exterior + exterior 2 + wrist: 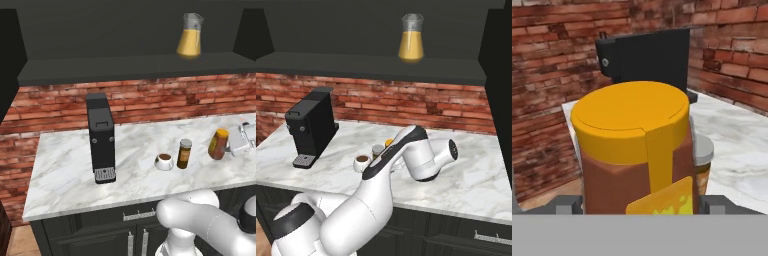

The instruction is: Pick the cinnamon and honey bottle from the cabinet and place them next to the mug.

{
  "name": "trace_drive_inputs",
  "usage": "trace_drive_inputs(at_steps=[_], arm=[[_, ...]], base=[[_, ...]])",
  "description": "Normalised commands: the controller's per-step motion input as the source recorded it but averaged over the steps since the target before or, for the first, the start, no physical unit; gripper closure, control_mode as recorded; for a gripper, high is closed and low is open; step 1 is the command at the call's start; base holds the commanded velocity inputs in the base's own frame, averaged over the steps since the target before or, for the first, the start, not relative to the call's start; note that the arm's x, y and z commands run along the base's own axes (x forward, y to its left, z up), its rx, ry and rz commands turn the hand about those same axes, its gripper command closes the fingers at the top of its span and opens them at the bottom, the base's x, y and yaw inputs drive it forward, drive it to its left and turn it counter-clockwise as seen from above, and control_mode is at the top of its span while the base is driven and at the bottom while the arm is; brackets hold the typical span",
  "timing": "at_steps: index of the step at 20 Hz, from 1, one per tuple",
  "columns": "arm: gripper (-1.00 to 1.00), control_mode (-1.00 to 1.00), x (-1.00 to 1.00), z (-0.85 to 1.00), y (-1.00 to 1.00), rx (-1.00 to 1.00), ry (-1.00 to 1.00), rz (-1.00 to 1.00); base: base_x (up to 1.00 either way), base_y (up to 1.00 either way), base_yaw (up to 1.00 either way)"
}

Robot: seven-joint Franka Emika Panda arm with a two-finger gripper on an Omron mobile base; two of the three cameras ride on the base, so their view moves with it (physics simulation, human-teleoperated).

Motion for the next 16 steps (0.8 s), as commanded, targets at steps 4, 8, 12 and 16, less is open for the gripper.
trace_drive_inputs(at_steps=[4, 8, 12, 16], arm=[[1.00, -1.00, 0.28, -0.05, 0.00, 0.00, 0.03, 0.00], [1.00, -1.00, 0.33, 0.00, 0.00, 0.00, 0.01, 0.00], [1.00, -1.00, 0.17, -0.05, 0.00, 0.00, 0.00, 0.00], [1.00, -1.00, 0.12, -0.06, 0.00, 0.00, 0.00, 0.00]], base=[[0.00, 0.00, 0.00], [0.00, 0.00, 0.00], [0.00, 0.00, 0.00], [0.00, 0.00, 0.00]])
